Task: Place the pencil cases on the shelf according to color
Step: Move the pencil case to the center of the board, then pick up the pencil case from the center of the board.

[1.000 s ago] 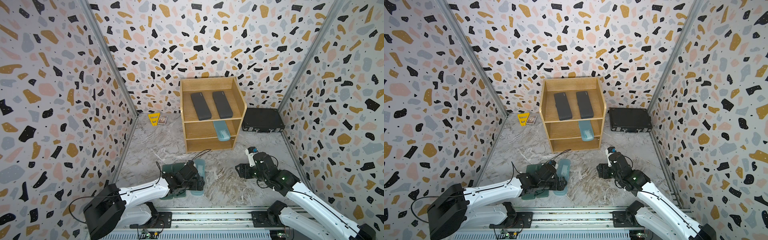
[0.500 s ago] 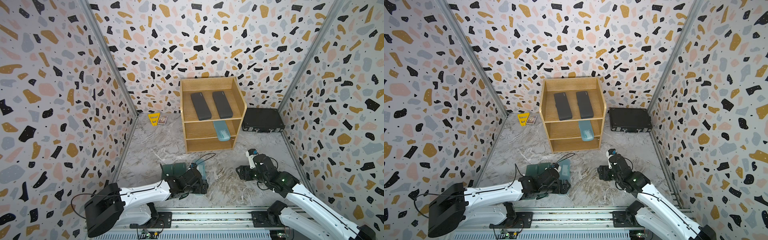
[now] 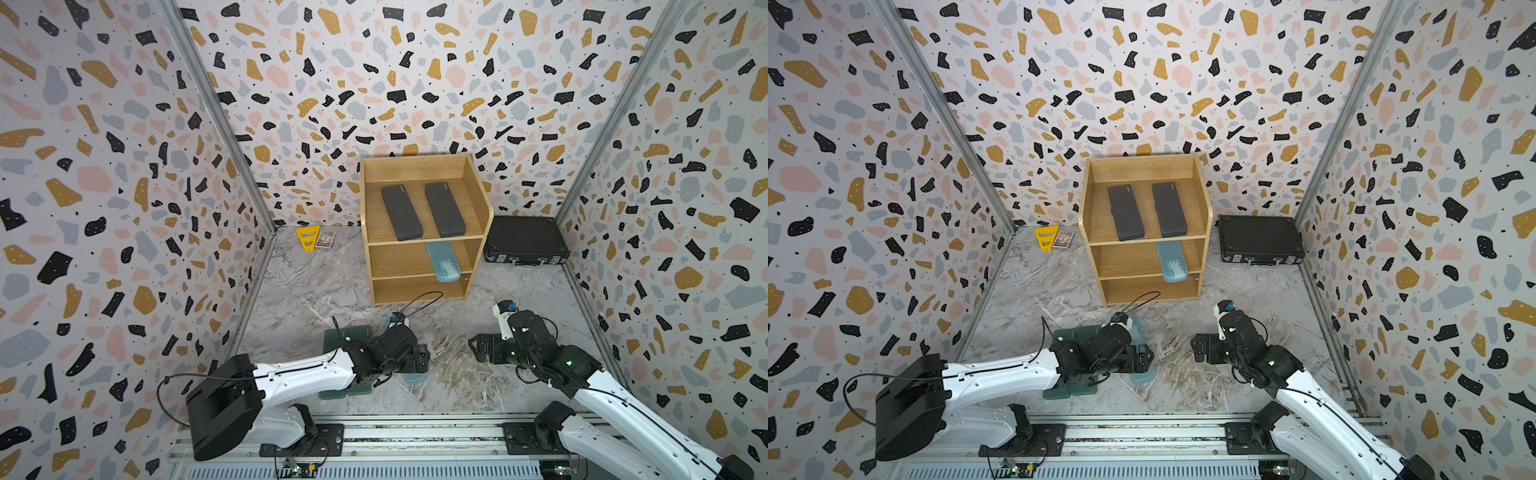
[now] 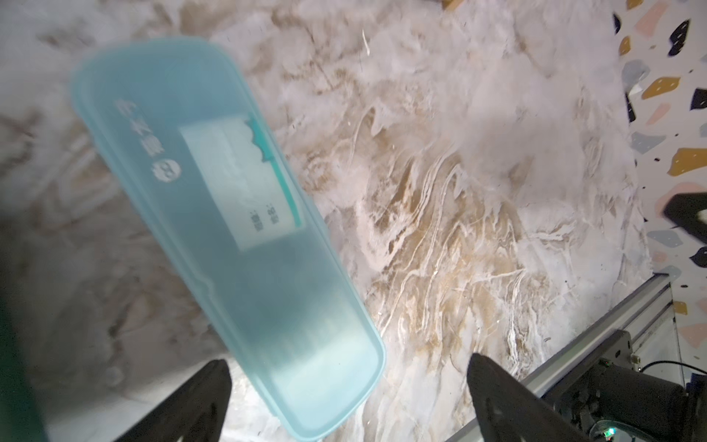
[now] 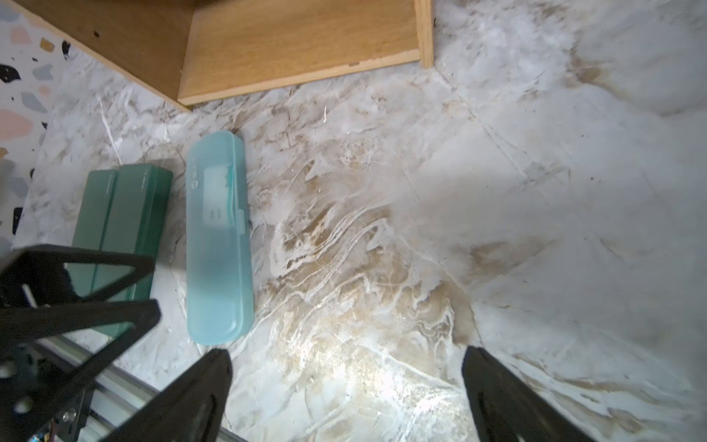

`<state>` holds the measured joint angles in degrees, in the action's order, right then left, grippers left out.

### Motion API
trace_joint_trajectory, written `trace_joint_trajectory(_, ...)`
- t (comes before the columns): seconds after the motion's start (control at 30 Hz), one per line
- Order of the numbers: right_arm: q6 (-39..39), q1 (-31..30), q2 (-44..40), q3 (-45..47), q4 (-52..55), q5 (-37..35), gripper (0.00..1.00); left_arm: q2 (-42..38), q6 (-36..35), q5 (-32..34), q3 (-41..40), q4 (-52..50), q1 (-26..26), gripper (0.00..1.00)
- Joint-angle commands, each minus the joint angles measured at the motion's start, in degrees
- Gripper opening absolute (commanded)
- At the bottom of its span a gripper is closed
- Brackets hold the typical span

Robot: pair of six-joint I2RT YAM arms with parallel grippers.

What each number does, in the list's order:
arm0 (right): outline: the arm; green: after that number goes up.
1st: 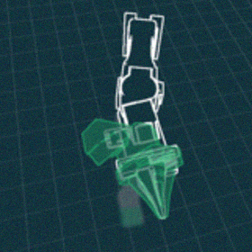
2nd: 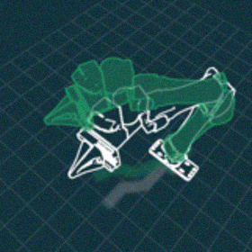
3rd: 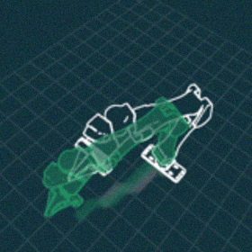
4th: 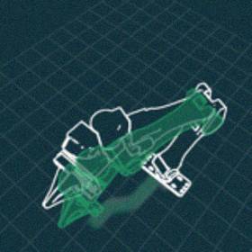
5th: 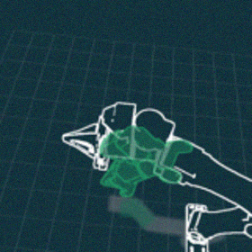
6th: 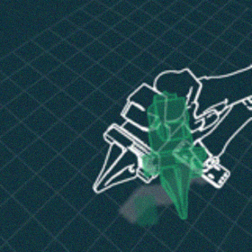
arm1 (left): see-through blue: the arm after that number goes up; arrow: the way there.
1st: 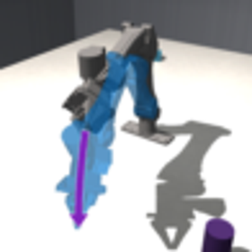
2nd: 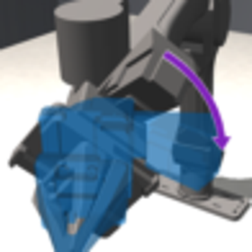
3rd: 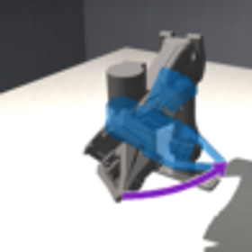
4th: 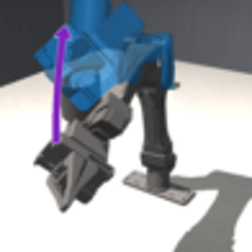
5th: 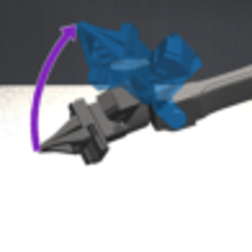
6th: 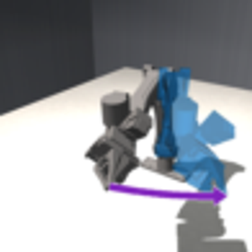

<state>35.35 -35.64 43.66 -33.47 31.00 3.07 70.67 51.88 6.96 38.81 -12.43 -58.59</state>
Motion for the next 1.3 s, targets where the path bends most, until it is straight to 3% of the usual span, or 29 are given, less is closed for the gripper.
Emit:
trace_joint_trajectory(0.0, 2.0, -0.9, -0.2, 1.4, -2.9, 2.5, 1.00, -7.2, -1.9, 9.4, 0.8, -10.3, -0.3, 1.00)
trace_joint_trajectory(0.17, 2.3, -6.4, 4.8, 1.2, -7.6, 0.8, 1.00, -19.8, -1.7, 16.7, -3.8, -19.7, 1.0, 1.00)
trace_joint_trajectory(0.53, 3.6, -21.6, 28.3, -8.4, -14.3, -9.9, 1.00, -33.8, 0.4, 17.4, -11.7, -26.4, 6.2, 1.00)
trace_joint_trajectory(0.8, 6.2, -29.7, 37.5, -14.0, -13.8, -14.4, 1.00, -36.0, -0.2, 16.0, -13.2, -27.1, 10.3, 1.00)
trace_joint_trajectory(1.27, 10.7, -36.6, 48.4, -20.4, -8.4, -18.4, 1.00, -37.6, -2.5, 12.3, -13.8, -26.0, 13.3, 1.00)
